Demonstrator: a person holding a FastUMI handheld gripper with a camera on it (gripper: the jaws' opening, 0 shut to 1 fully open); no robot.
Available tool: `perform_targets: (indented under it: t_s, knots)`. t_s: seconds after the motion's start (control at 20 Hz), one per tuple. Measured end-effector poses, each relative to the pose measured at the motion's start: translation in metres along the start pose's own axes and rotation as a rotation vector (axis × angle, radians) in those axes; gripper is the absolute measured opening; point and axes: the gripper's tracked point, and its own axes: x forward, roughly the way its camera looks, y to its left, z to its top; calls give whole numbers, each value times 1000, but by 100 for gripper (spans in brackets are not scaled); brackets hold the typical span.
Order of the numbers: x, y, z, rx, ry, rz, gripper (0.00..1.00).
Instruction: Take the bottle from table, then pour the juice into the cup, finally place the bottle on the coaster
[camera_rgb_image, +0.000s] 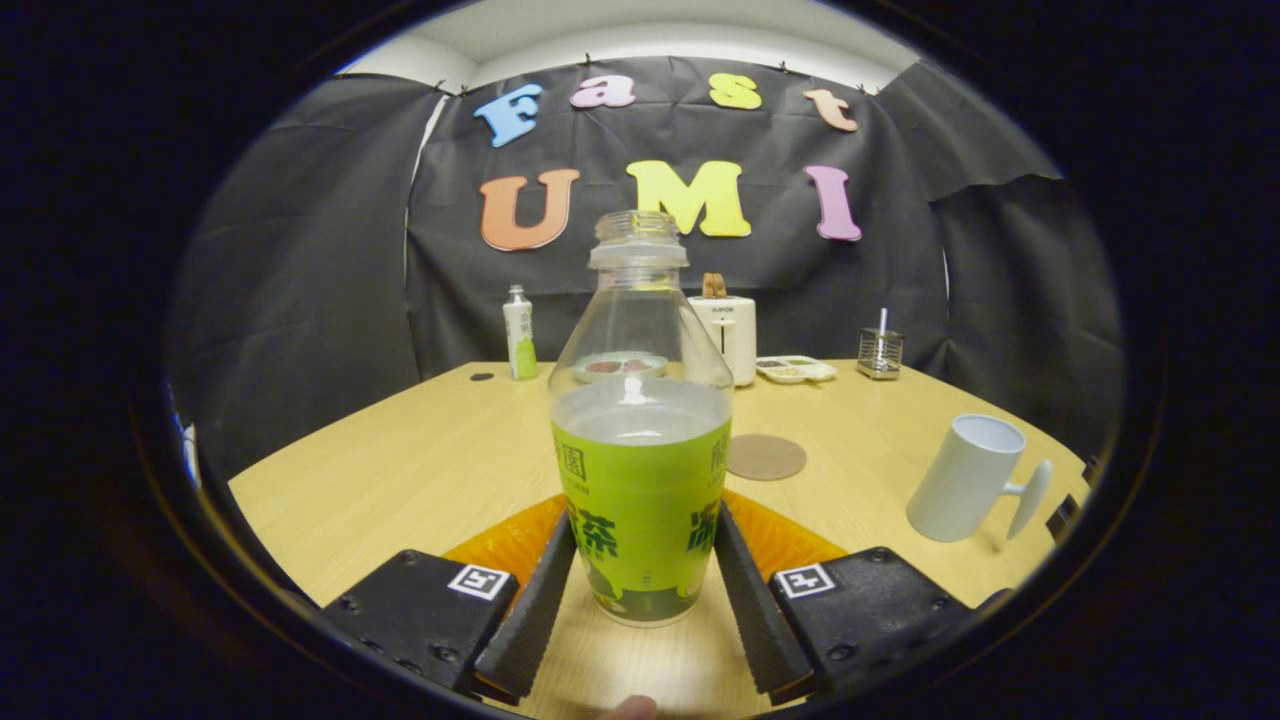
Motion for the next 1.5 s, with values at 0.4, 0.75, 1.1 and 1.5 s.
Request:
perform_targets:
  t_s: [0.4, 0.75, 1.1, 1.5]
  knots:
    - [-26, -8, 37, 126, -33, 56, 79]
    - [-33, -20, 51, 411, -46, 167, 78]
    - [-25, -33, 62, 648, -53, 227, 78]
    - [-23, -36, 78, 905, -82, 318, 78]
